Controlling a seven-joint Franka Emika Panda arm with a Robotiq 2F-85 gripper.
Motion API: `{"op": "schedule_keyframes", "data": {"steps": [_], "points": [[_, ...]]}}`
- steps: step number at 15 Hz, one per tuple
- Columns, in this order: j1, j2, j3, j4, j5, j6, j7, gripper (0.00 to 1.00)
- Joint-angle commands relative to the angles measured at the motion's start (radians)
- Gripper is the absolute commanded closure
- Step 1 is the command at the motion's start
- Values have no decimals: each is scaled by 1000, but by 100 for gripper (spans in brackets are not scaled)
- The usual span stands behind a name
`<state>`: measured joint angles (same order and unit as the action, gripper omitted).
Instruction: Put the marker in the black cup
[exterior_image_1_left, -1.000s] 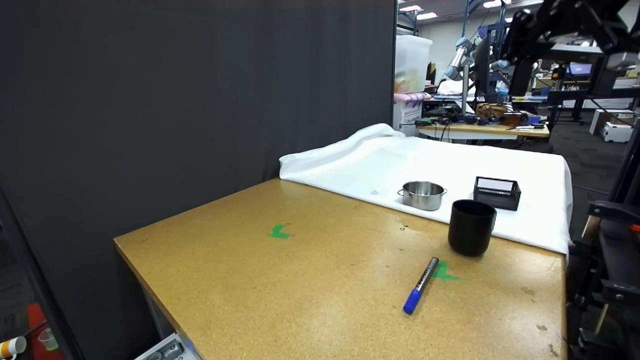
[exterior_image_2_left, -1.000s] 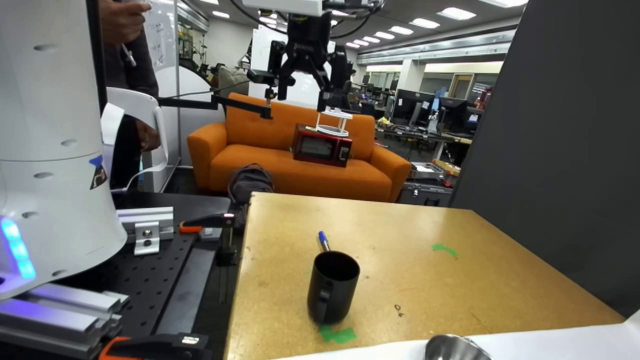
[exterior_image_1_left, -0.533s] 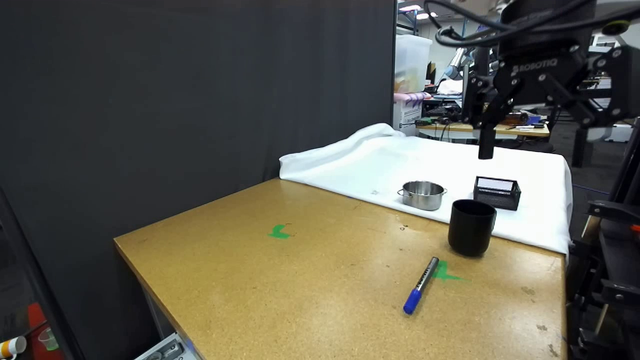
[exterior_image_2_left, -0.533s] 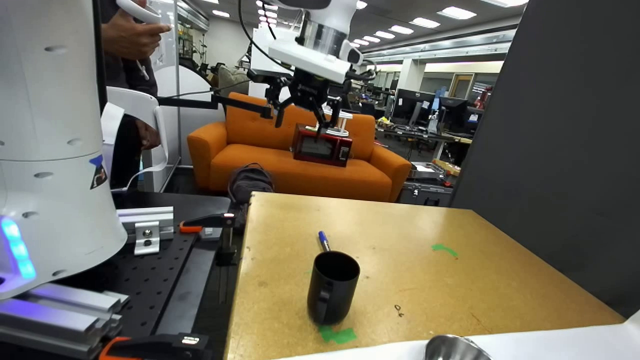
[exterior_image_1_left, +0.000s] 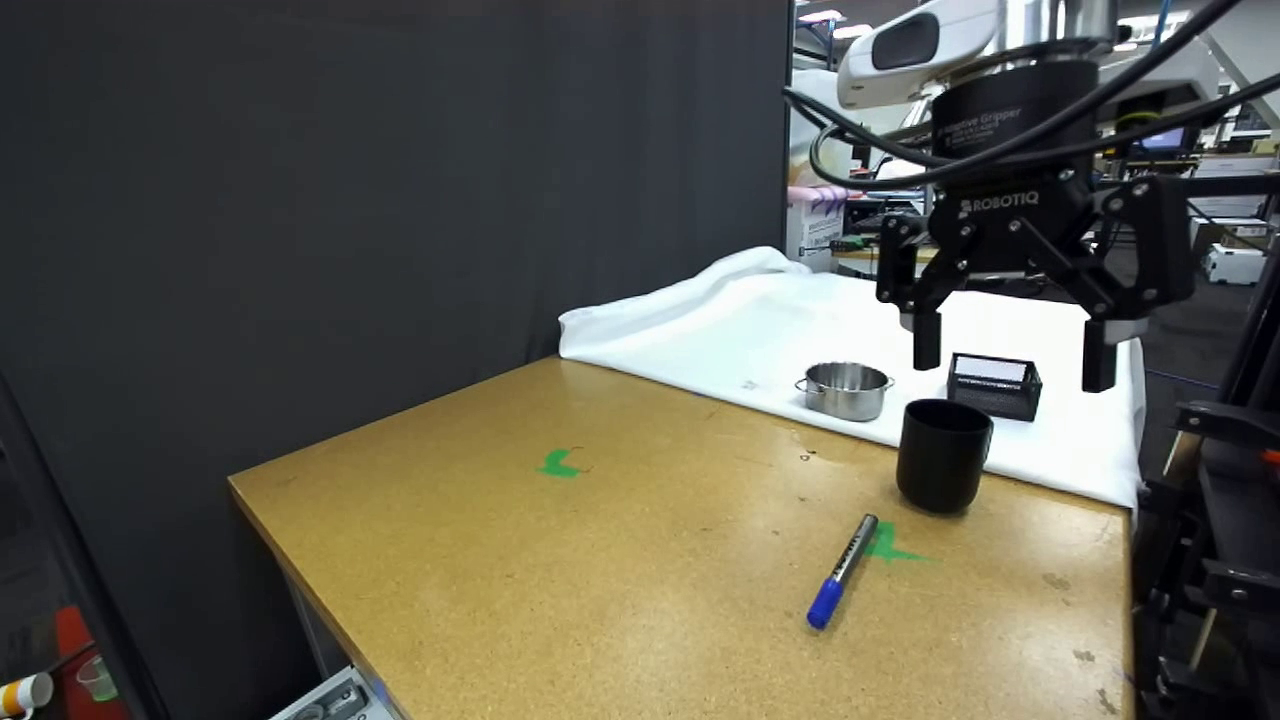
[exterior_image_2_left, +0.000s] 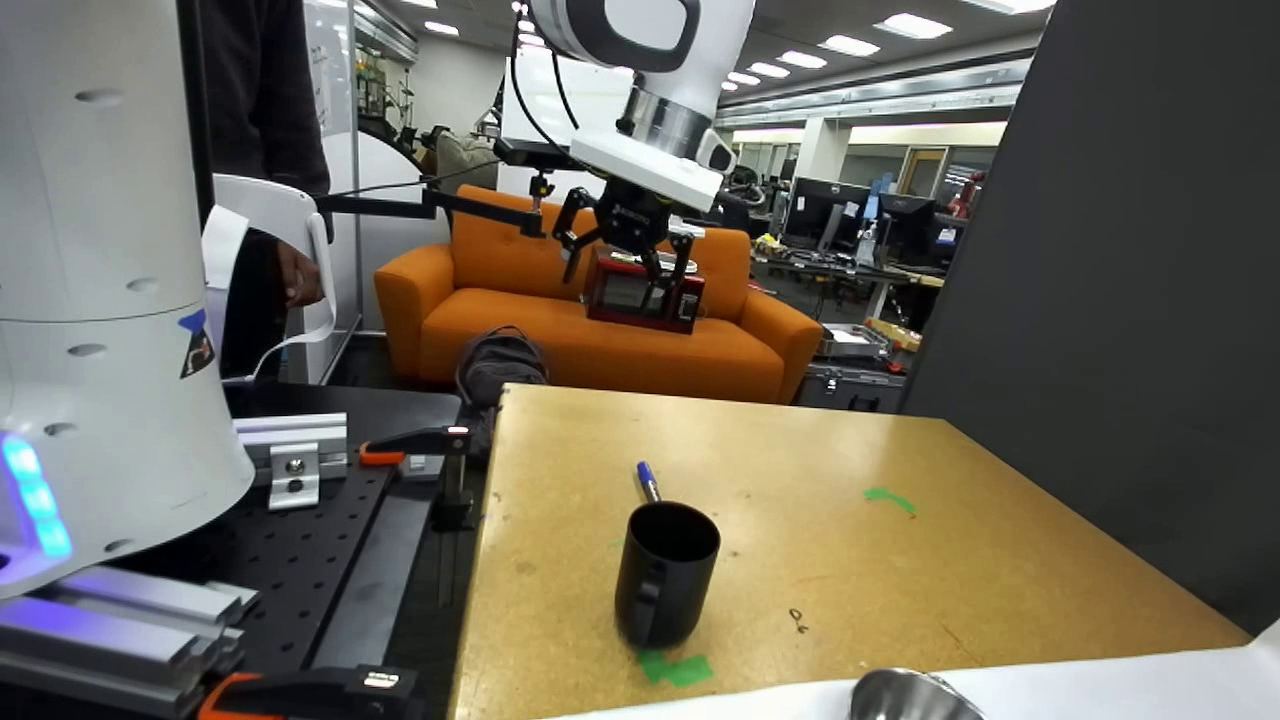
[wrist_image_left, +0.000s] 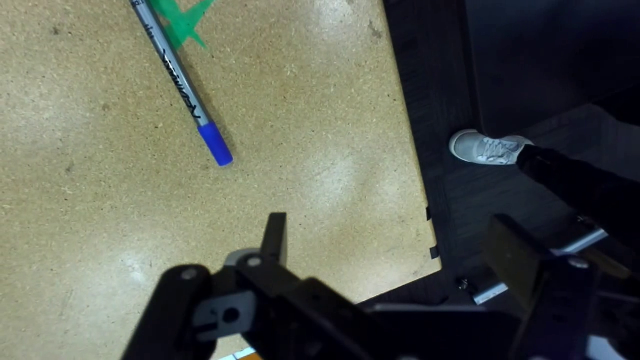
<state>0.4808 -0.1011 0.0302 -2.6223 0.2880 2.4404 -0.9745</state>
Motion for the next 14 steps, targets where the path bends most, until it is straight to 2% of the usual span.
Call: {"op": "schedule_keyframes", "data": {"steps": [1,8,12,14], "points": [[-67,13,73,7,21,-14,-37,0],[-92,122,167,70,-12,-22,-293,0],[-129,190,196,119,-156,1,-290,0],[-154,224,200,145,-191,48,-298,0]]}}
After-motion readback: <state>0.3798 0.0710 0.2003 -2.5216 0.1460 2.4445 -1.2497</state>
